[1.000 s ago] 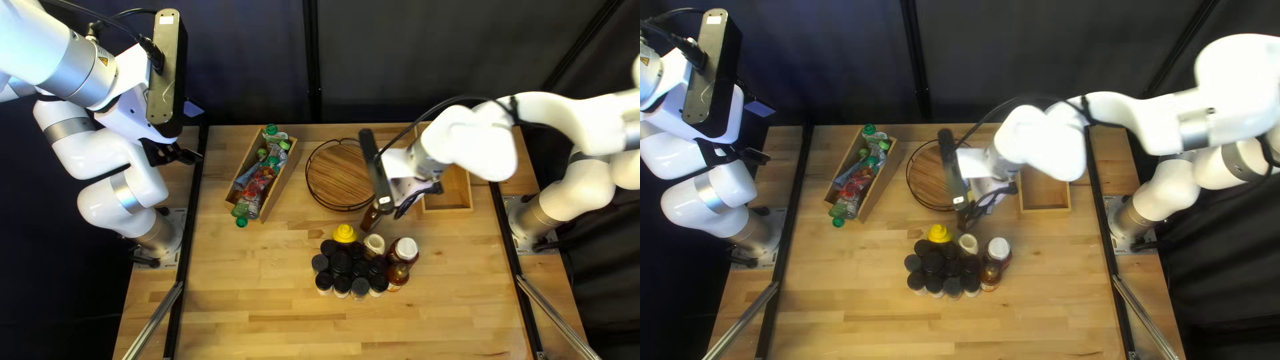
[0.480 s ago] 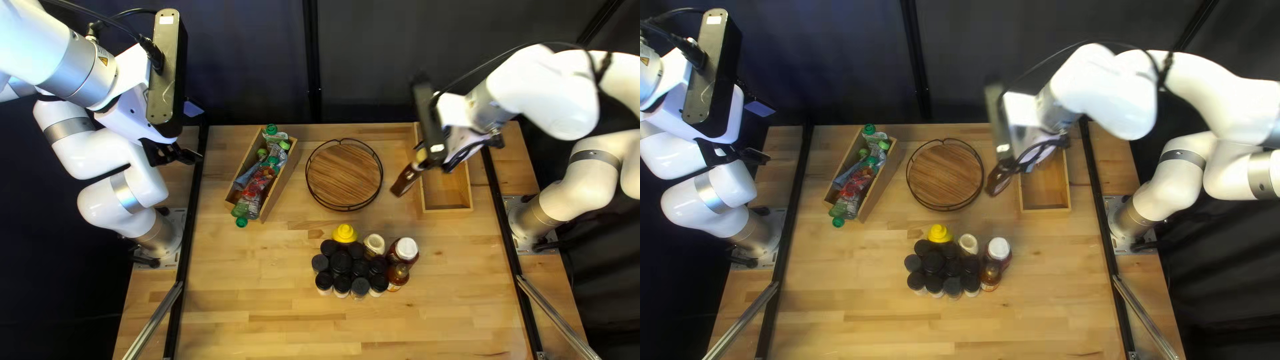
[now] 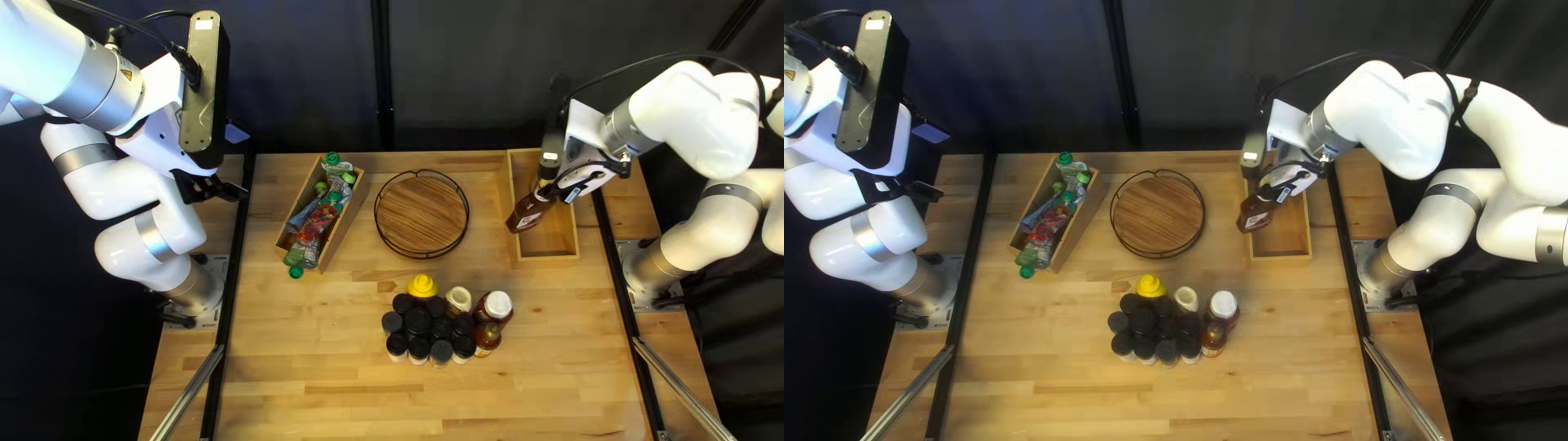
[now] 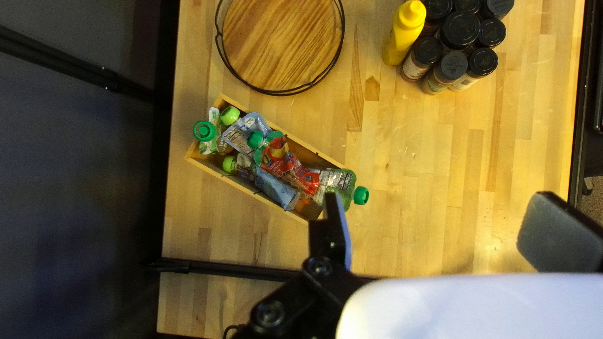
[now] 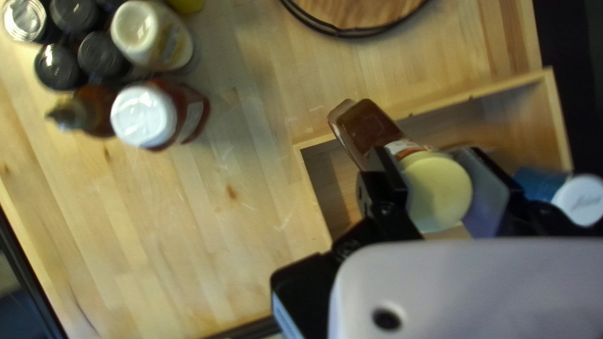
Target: Separate condiments, baby food and spices and place it in 3 different racks/containers
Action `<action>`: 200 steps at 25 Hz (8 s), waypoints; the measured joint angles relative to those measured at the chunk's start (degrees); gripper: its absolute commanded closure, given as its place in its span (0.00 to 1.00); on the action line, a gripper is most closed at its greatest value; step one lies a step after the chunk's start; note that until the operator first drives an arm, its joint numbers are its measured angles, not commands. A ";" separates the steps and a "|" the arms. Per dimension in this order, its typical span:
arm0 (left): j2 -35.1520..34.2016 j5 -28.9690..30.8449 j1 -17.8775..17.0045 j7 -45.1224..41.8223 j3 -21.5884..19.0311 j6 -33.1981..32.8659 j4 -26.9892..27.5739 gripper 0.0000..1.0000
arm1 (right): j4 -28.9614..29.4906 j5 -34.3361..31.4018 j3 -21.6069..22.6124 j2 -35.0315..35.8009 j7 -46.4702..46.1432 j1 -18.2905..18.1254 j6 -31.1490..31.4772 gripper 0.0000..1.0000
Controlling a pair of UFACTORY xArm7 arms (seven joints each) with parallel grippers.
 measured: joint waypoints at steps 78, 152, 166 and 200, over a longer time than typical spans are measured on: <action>0.00 0.00 0.00 0.00 0.00 0.00 0.00 0.00 | 49.64 -23.62 9.44 -67.74 -4.78 18.47 9.32 0.00; 0.00 0.00 0.00 0.00 0.00 0.00 0.00 0.00 | 22.46 -19.02 -5.56 -33.49 -13.64 3.57 16.33 1.00; 0.00 0.00 0.00 0.00 0.00 0.00 0.00 0.00 | 11.22 -19.19 -6.60 -33.59 -11.14 2.30 4.99 1.00; 0.00 0.00 0.00 0.00 0.00 0.00 0.00 0.00 | 9.17 -12.13 -8.30 -30.09 -15.44 5.04 2.98 0.00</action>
